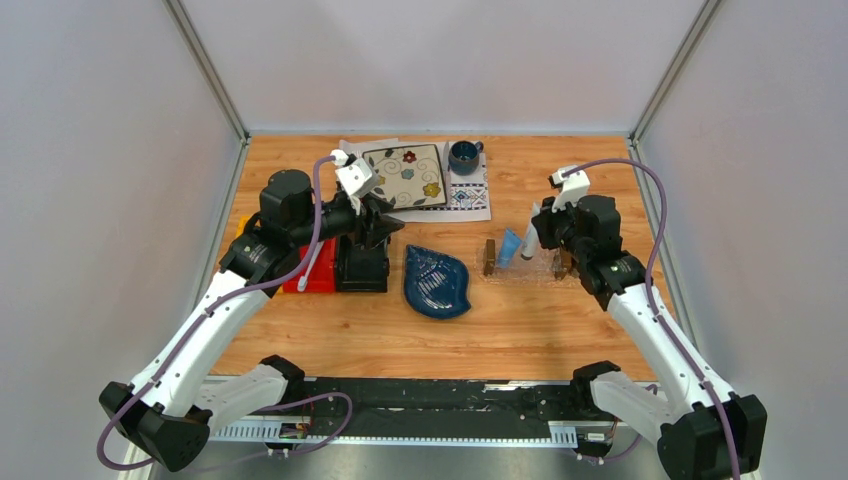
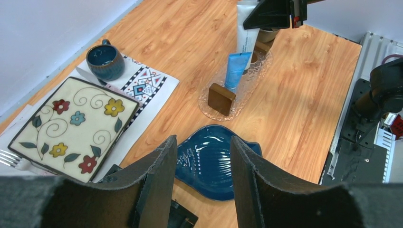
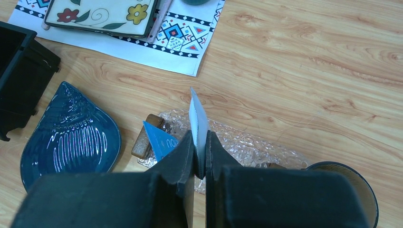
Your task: Prepare toiletry sets of a toothbrush and toothpaste on the tray
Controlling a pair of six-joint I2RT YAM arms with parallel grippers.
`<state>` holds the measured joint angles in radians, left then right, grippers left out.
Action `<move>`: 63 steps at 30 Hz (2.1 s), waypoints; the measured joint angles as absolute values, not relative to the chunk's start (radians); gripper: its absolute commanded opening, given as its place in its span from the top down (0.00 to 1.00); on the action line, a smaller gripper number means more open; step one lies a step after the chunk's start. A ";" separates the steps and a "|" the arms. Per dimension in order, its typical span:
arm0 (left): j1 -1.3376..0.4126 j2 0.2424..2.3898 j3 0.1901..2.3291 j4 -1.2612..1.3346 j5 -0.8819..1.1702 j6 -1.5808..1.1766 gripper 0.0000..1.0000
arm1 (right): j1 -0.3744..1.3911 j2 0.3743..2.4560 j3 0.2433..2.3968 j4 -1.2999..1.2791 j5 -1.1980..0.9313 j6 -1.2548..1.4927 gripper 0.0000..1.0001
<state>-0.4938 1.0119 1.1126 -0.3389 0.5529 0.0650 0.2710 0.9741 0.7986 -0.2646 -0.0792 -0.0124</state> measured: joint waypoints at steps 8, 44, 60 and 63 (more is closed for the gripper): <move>-0.494 1.012 1.108 -0.337 0.561 0.065 0.48 | 0.271 0.976 0.798 -0.263 -0.076 -0.016 1.00; -0.494 1.012 1.106 -0.328 0.575 0.057 0.47 | 0.270 0.995 0.768 -0.220 -0.068 -0.024 1.00; -0.490 1.012 1.100 -0.324 0.576 0.057 0.48 | 0.270 1.008 0.765 -0.219 -0.068 -0.023 1.00; -0.490 1.012 1.100 -0.324 0.576 0.057 0.47 | 0.270 1.012 0.765 -0.219 -0.068 -0.023 1.00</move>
<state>-0.4900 1.0119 1.1000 -0.3244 0.5758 0.0574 0.2695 1.0122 0.7650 -0.2192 -0.0685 -0.0235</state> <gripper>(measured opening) 0.527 0.081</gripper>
